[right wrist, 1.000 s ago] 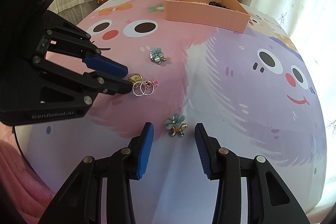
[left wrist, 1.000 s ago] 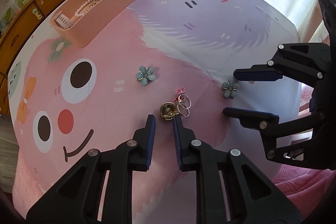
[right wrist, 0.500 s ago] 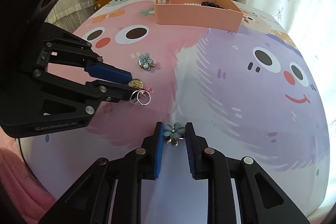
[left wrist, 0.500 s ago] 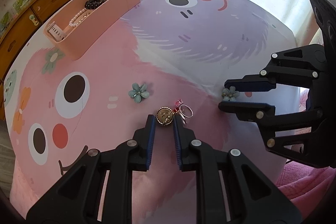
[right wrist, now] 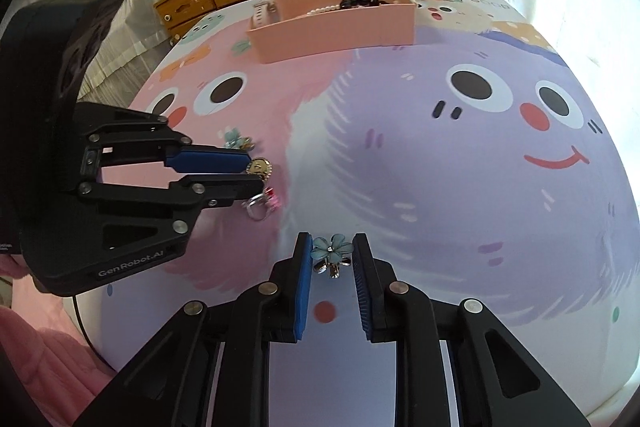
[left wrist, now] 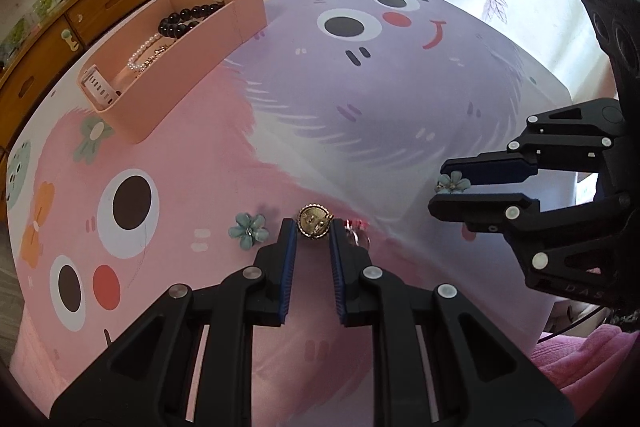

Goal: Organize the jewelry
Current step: 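Carry the pendant and flower charm into the pink tray and open both tools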

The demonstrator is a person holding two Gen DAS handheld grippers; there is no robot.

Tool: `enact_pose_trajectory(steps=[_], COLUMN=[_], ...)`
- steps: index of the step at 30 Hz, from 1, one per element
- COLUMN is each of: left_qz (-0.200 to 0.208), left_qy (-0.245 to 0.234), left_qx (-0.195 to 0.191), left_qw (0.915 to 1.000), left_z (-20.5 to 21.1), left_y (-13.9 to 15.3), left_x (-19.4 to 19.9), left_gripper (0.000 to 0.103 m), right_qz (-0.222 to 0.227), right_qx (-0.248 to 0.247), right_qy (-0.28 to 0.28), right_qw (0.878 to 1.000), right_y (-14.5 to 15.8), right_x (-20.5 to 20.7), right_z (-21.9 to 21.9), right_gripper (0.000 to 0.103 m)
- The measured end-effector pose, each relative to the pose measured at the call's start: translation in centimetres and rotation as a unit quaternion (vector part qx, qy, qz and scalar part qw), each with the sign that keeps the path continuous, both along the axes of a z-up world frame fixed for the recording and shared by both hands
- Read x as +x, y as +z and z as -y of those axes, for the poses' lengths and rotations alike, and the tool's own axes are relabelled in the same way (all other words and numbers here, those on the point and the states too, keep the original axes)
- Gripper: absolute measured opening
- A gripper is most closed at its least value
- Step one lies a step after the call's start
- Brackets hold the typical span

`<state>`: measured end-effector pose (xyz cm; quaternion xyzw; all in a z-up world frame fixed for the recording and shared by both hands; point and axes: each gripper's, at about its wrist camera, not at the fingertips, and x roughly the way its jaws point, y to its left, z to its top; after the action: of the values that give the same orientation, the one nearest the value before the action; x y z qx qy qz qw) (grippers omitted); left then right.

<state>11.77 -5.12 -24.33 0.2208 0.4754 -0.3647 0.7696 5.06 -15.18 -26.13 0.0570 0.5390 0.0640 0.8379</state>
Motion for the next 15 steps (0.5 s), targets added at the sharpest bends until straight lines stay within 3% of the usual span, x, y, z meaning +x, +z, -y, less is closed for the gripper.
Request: enact_pose_trajectory(steps=[7,15], left_qz=[-0.004,0.002], left_qy=[0.032,0.095], left_qx=[-0.006,-0.048], left_qw=[0.9995,0.9943], left_z=[1.3,3.1], left_y=[0.7,3.6], left_x=[1.2,4.1], left_gripper=[0.014,0.014], right_qz=[0.003,0.027], right_qx=[0.033,0.067], right_qy=[-0.003,-0.001], right_qw=[0.999,0.997], right_y=[0.8,2.6], right_x=[2.7,8.1], right_z=[3.5,6.3], right_gripper=[0.020,0.020])
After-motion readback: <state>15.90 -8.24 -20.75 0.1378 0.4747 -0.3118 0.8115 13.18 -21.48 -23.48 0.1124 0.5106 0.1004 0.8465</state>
